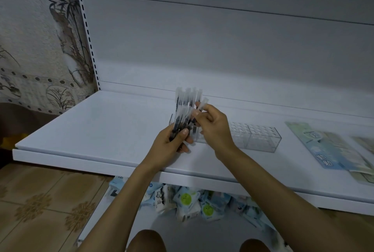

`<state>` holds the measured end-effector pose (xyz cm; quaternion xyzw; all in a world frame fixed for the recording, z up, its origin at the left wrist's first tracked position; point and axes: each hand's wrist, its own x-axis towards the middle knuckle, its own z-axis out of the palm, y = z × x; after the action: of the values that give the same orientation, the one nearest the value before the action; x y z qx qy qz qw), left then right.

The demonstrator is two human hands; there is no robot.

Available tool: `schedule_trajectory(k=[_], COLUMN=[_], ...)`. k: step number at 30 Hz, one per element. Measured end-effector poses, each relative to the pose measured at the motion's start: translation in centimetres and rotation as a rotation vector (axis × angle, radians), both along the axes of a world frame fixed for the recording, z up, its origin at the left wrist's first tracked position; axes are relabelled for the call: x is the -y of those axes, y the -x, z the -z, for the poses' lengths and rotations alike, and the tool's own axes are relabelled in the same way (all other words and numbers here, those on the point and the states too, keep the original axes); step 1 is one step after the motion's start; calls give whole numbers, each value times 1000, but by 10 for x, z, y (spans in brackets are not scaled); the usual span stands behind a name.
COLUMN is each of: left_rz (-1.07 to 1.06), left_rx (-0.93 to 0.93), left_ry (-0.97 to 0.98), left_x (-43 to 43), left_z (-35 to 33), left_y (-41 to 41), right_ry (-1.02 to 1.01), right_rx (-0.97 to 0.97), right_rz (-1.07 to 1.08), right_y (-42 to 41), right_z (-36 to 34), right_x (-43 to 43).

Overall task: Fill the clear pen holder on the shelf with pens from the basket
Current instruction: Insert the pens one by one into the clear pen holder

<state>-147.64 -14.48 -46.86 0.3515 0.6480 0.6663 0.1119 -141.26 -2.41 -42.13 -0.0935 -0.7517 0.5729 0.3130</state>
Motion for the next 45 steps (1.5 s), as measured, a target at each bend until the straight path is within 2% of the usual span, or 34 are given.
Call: schedule_trajectory(k=[8,15,23,29,34,39,45], left_rz=[-1,-176,-278,-306,-367,-307,-287], left_rx=[-44,122,131,424,397,329,336], left_ry=[24,-185,-217,-331,-264,-291,-344], left_x=[-2,1,1,3,2,2,4], left_z=[6,2,-1,-8,-7,-6,-10], left_y=[2,1,1,6,5,3,1], right_ry=[-75,159,334,151,-119,-353,-449], right_rx=[-7,-95,-178,-98,-74,-55,-21], right_rz=[-45,49,124,171,229,219,199], right_y=[-8,-7,-7,0,9,16,18], right_z=[12,-5,-22,-14,-8,-10,-14], right_x=[2,-20,-35,-38,-35,-31,-25])
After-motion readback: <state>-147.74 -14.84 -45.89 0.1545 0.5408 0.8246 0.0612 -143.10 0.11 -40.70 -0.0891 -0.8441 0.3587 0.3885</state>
